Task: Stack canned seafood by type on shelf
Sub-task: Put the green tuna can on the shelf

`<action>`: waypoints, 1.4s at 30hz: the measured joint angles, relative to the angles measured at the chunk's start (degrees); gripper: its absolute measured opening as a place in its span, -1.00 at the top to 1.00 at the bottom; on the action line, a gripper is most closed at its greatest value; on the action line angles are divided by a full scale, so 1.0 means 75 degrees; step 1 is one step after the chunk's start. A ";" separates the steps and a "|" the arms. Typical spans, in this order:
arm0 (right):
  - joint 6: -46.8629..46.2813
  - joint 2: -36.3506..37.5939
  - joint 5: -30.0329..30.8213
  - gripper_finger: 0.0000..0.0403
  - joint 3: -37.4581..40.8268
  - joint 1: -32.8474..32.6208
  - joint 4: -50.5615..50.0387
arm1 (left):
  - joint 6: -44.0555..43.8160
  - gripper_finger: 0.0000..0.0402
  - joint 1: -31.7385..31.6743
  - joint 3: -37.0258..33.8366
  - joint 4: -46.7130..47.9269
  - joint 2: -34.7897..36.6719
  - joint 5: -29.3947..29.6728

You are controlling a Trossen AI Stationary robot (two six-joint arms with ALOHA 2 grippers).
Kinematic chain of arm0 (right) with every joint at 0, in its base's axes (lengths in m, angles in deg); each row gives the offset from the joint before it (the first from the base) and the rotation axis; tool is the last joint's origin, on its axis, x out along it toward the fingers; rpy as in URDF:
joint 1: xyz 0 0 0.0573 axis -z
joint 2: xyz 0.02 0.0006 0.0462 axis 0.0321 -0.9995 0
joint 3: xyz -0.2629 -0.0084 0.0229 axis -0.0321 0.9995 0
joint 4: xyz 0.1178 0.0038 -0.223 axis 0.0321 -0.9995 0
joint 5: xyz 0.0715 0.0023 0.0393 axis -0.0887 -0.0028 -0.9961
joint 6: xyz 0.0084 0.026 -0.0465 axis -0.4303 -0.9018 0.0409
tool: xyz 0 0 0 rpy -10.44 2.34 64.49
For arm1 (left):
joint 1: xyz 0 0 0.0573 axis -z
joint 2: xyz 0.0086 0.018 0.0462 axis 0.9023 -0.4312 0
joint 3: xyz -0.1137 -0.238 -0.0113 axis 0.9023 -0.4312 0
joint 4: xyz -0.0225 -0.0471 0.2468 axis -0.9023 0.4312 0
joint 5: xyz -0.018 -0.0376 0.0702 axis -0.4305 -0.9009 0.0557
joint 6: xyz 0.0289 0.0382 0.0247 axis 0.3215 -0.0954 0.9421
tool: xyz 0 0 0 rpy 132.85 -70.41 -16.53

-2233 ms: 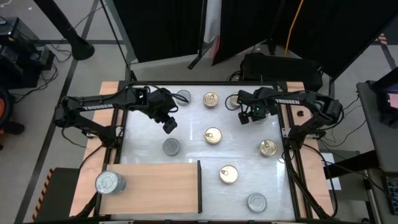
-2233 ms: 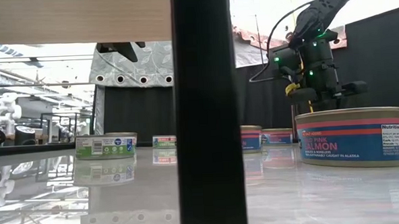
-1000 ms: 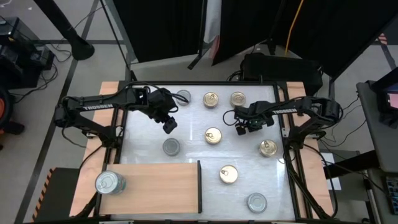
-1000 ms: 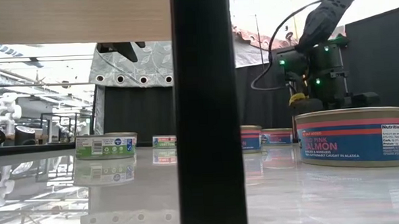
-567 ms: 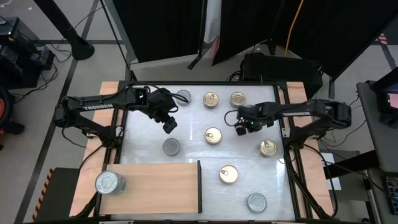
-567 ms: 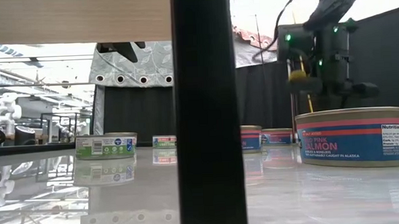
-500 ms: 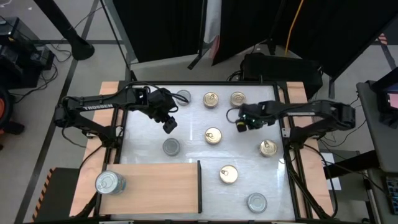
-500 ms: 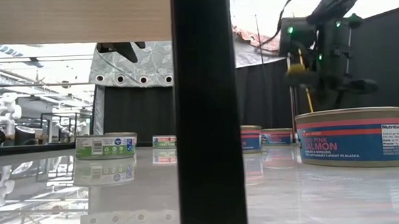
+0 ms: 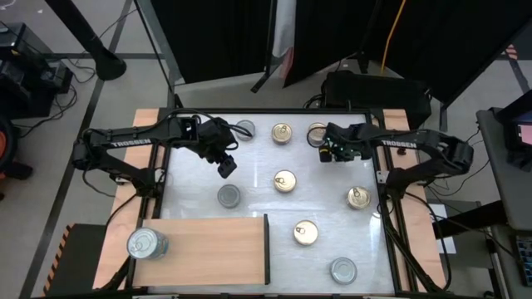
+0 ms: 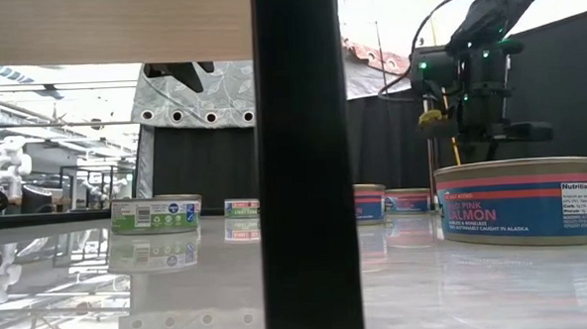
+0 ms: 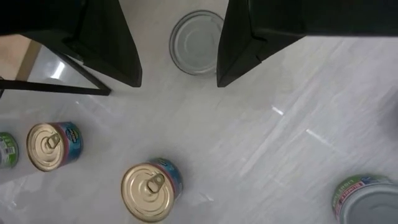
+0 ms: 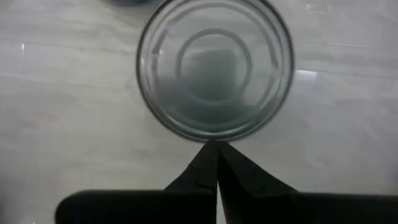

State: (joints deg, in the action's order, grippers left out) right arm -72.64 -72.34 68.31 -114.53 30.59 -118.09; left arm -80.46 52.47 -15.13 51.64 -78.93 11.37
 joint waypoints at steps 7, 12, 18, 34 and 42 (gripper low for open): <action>0.0011 -0.0272 -0.0023 1.00 -0.0007 0.0020 0.0306 | -0.0009 -0.07 0.0000 0.0000 0.0000 0.0000 0.0038; 0.0036 -0.0427 -0.0101 1.00 -0.0043 0.0007 0.0298 | -0.0003 -0.07 0.0000 0.0000 0.0000 0.0000 0.0041; 0.0005 -0.0562 -0.0235 1.00 0.0018 -0.0148 0.0241 | -0.0003 -0.07 0.0000 0.0000 0.0000 0.0000 0.0044; -0.0534 -0.1325 0.0293 1.00 0.0446 -0.0770 0.1079 | 0.0011 -0.07 0.0000 0.0000 0.0050 0.0000 0.0047; -0.0007 -0.0246 -0.0038 1.00 0.0491 -0.0958 0.0902 | 0.0019 -0.07 0.0000 0.0000 0.0041 0.0000 0.0125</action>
State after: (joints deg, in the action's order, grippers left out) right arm -72.70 -74.19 68.03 -110.84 23.41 -111.33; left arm -80.31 52.47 -15.13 51.95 -78.93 12.31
